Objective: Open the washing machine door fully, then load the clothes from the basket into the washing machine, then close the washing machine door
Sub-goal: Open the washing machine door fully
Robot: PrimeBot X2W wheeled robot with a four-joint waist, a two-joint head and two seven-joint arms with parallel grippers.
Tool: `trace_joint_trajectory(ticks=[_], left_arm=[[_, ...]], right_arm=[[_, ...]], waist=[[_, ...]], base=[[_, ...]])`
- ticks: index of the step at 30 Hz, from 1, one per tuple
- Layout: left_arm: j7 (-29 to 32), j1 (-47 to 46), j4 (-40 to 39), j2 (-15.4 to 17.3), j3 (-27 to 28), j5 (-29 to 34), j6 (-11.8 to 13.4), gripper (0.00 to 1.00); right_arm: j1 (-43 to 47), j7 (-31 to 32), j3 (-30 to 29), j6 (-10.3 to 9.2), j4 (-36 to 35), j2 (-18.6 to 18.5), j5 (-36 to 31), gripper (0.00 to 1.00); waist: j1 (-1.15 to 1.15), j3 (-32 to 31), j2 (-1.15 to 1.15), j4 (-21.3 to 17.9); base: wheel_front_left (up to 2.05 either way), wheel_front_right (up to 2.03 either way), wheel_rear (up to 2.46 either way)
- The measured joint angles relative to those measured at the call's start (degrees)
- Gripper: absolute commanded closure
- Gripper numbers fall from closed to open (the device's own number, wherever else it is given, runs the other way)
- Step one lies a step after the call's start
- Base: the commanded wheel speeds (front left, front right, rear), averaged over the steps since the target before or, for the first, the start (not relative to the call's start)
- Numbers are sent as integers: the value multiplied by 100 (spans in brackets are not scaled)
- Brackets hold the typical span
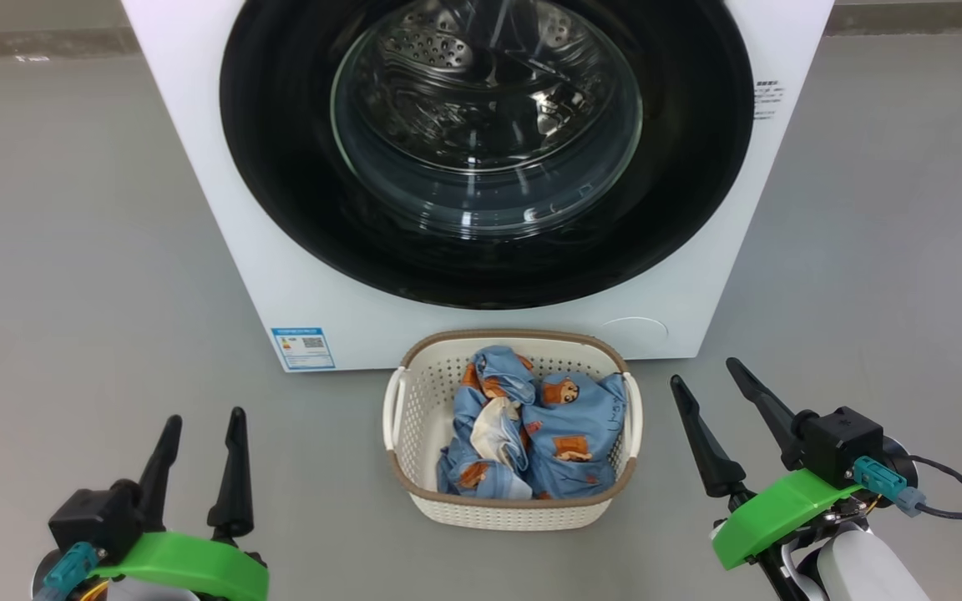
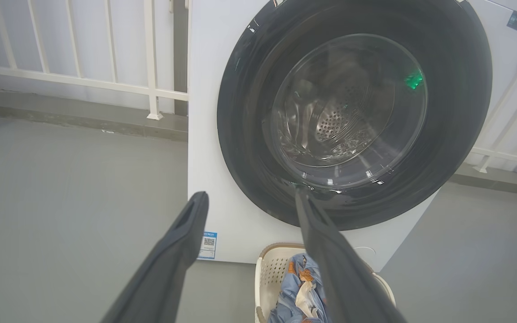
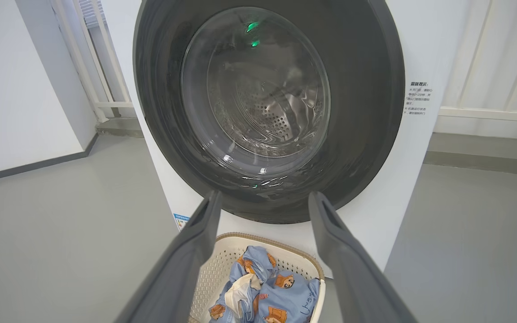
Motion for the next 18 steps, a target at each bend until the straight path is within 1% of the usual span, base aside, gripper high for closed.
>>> trace_joint_trajectory(ticks=[4,14,18], left_arm=[[0,-1,9,16,5,1,0,0],[0,-3,32,14,-4,-4,0,0],[-1,-3,-3,15,-40,-96,0,0]], right_arm=[[-5,0,-7,1,0,3,9,0],[-8,0,-31,1,1,2,25,0],[-8,0,-57,0,0,0,25,0]], waist=[[0,12,0,-2],[0,-12,0,22],[0,-14,0,29]], base=[[94,94,-187],[120,120,-240],[95,95,-190]])
